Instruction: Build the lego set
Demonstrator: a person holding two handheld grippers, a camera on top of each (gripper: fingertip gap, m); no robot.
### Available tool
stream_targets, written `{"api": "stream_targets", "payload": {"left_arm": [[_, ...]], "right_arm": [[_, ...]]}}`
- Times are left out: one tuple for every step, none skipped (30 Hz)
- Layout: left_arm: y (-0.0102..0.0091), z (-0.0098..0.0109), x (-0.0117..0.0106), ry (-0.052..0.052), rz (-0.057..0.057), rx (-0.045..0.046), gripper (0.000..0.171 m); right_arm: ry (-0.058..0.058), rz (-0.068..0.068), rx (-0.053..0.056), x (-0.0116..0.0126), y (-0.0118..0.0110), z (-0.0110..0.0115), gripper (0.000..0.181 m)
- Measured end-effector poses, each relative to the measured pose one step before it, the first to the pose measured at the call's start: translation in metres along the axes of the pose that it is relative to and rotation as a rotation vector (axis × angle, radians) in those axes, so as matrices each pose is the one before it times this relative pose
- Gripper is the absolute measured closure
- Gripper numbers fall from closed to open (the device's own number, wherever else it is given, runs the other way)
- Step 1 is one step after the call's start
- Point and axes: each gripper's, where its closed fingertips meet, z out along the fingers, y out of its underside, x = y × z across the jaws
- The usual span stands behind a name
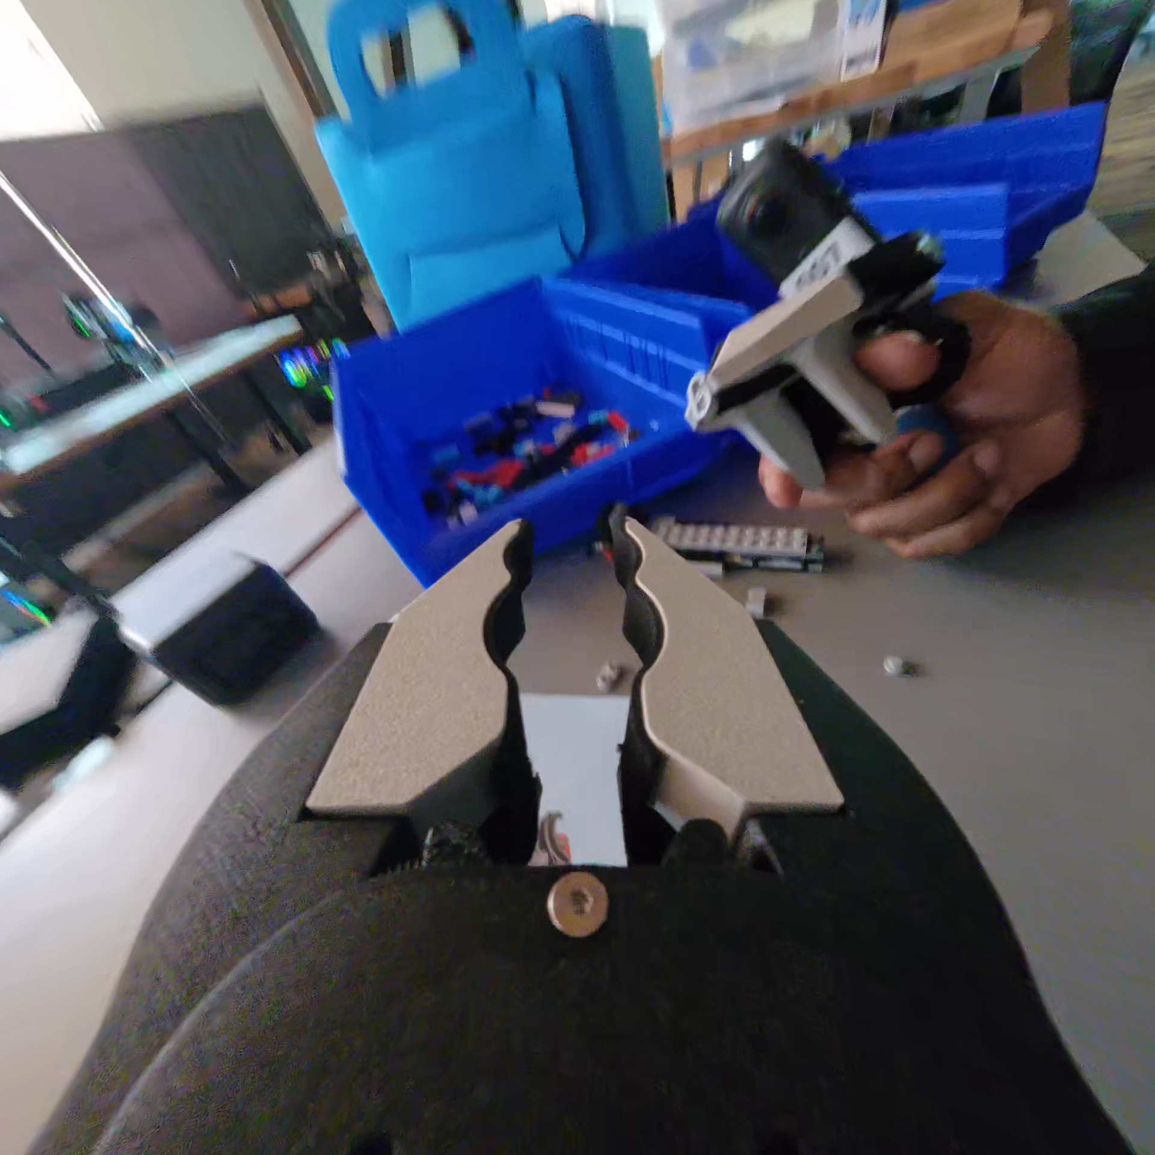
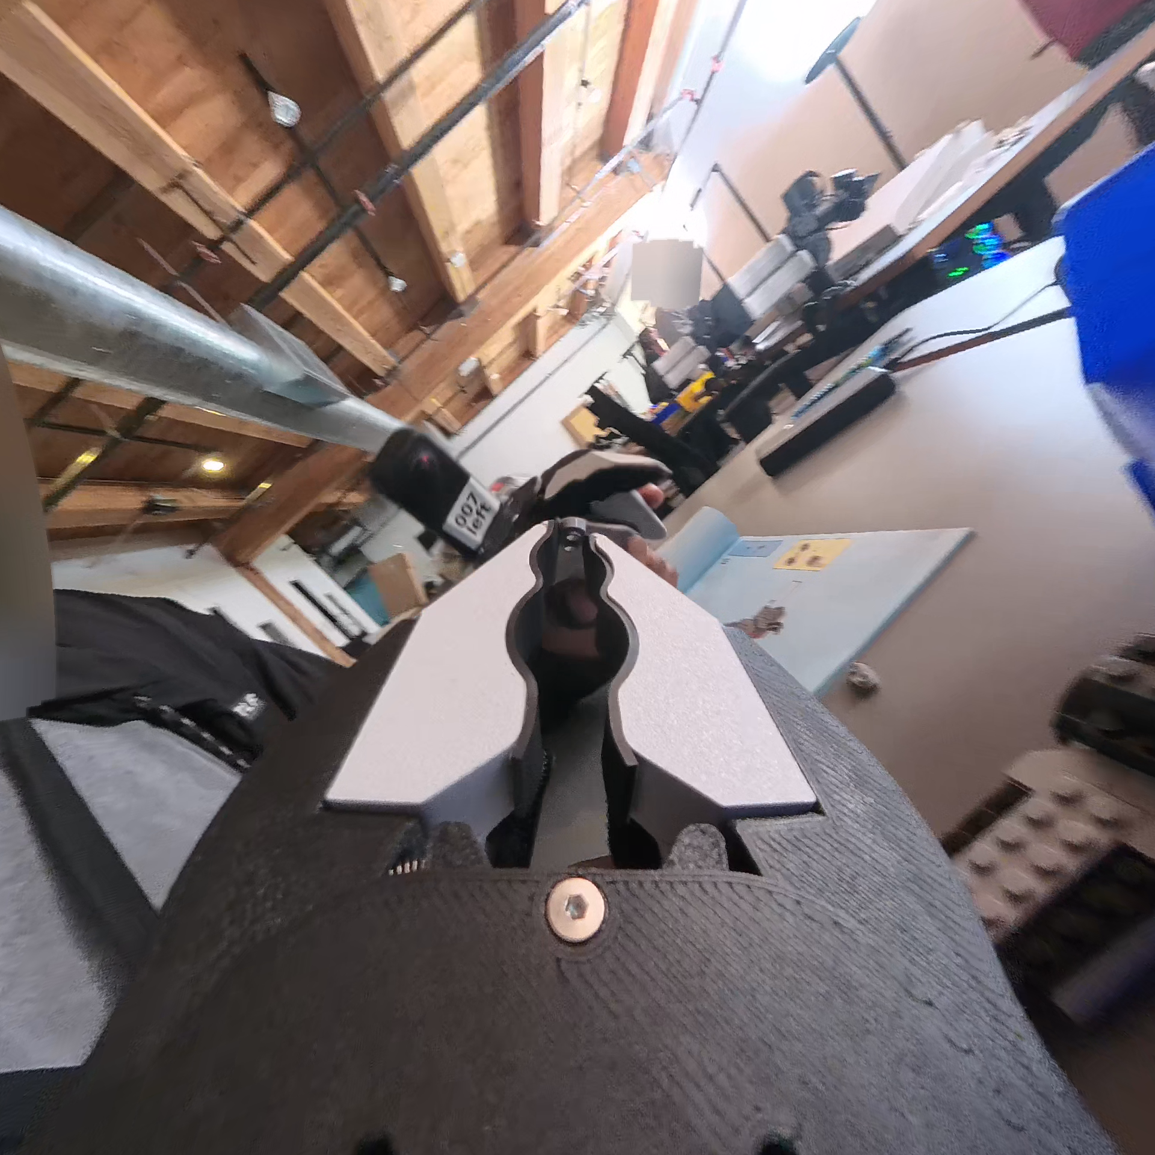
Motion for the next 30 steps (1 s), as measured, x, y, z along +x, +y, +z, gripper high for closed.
{"api": "stream_targets", "payload": {"left_arm": [[0.0129,0.00445,0.00069,0.0222,-0.0426,-0.07117,0.144],[0.01448,0.00509,-0.00233,-0.0012,-0.0356,-0.08089,0.144],[0.01478,0.00562,-0.00249,-0.0057,-0.0266,-0.0848,0.143],[0.01302,0.00566,0.00074,0.0091,-0.0132,-0.07591,0.142],[0.00989,0.0055,0.00174,0.01,-0.0018,-0.05807,0.142],[0.00741,0.00523,0.00102,0.0019,0.002,-0.04883,0.142],[0.0054,0.00469,0.00065,-0.0015,0.0089,-0.04567,0.142],[0.00309,0.00389,0.00002,-0.0072,0.0136,-0.03631,0.143],[0.0016,0.0033,0.00079,-0.0014,0.014,-0.02528,0.144],[0.00067,0.00305,0.00129,0.0019,0.0111,-0.01769,0.144],[0.00027,0.00276,0.00125,0.0041,0.0075,-0.0142,0.144],[0.00056,0.0025,0.00098,0.0043,0.0028,-0.01395,0.145],[0.00081,0.00225,0.00008,0.0012,0.0007,-0.01493,0.146],[0.00084,0.00188,-0.00026,-0.0013,0.0028,-0.01392,0.149],[0.00126,0.00145,0.00032,0.0012,0.0042,-0.01372,0.153],[0.00009,0.00069,0.0011,0.0057,0.0007,-0.00453,0.158],[-0.00042,0.0003,0.00079,0.0046,-0.0052,0.00033,0.16],[-0.00004,0.00019,-0.00024,-0.0021,-0.0042,-0.0014,0.161],[-0.00008,0.00005,-0.00013,-0.0008,-0.0055,-0.00015,0.161],[-0.00091,-0.00037,0.00152,0.0129,-0.0128,0.00551,0.162],[-0.00249,-0.00089,0.00185,0.0187,-0.0228,0.01738,0.162],[-0.0038,-0.00175,0.00159,0.0206,-0.0282,0.02707,0.162],[-0.00433,-0.00231,0.00199,0.027,-0.0327,0.03073,0.162],[-0.00413,-0.00265,0.0031,0.0357,-0.0395,0.03021,0.162],[-0.00403,-0.00257,0.00343,0.0405,-0.0486,0.03059,0.162],[-0.00398,-0.00271,0.00369,0.0444,-0.0554,0.03129,0.162],[-0.00299,-0.00236,0.00386,0.0443,-0.0549,0.02516,0.162],[-0.0012,-0.00169,0.00323,0.0359,-0.0423,0.01179,0.162],[0.00064,-0.00117,0.00246,0.0246,-0.0295,0.0,0.162],[0.00033,-0.00092,0.00102,0.0122,-0.0245,0.00206,0.162]], "right_arm": [[0.0172,-0.0067,-0.0007,0.00298,-0.00072,-0.0013,0.173],[0.0133,-0.0023,0.0017,0.00202,-0.00115,-0.00098,0.173],[0.0095,0.0,0.002,0.00136,-0.00128,-0.00071,0.173],[0.0086,0.001,0.0009,0.00119,-0.001,-0.0004,0.173],[0.007,-0.0003,-0.0006,0.00096,-0.00065,-0.00024,0.173],[0.0065,-0.0002,-0.0031,0.00115,0.00015,-0.00003,0.173],[0.0068,0.0017,-0.0048,0.0014,0.0007,0.00008,0.173],[0.0072,0.0035,-0.0044,0.00167,0.00086,0.00005,0.173],[0.0057,0.0045,-0.0043,0.00158,0.00108,0.00011,0.173],[0.0037,0.0047,-0.0045,0.00115,0.00098,0.00024,0.173],[0.0029,0.0035,-0.0041,0.00084,0.00085,0.00007,0.172],[0.0028,0.0017,-0.0044,0.00053,0.00077,0.00017,0.172],[0.003,-0.0007,-0.0038,0.00039,0.00056,0.00014,0.172],[0.0028,-0.0029,-0.0019,0.00009,0.0002,-0.00003,0.172],[0.0015,-0.0033,-0.0006,-0.00019,-0.00004,-0.00014,0.172],[0.0001,-0.0027,0.0003,-0.00041,-0.00039,-0.00033,0.173],[-0.0003,-0.0026,0.0012,-0.00053,-0.00062,-0.00034,0.173],[0.0007,-0.0028,0.0015,-0.00023,-0.00067,-0.00042,0.173],[0.0015,-0.0025,0.001,0.0,-0.00056,-0.00035,0.172],[0.0018,-0.0022,0.0005,0.00017,-0.00063,-0.00034,0.172],[0.0033,-0.0032,0.0003,0.00045,-0.00047,-0.00039,0.173],[0.0054,-0.0045,-0.001,0.00068,-0.00027,-0.0004,0.172],[0.0067,-0.0059,-0.0027,0.00089,-0.00005,-0.00032,0.172],[0.0077,-0.0079,-0.0048,0.00095,0.0002,-0.00027,0.173],[0.0099,-0.0107,-0.0069,0.00114,0.0007,-0.0001,0.173],[0.0112,-0.0128,-0.0078,0.00124,0.00076,0.00002,0.173],[0.0099,-0.0122,-0.0078,0.00086,0.00089,0.00006,0.173],[0.0072,-0.0097,-0.0066,0.00059,0.00075,0.00016,0.173],[0.0044,-0.0067,-0.0046,0.00025,0.0006,0.00019,0.172],[0.002,-0.0036,-0.003,0.00004,0.00047,0.00023,0.172]]}}
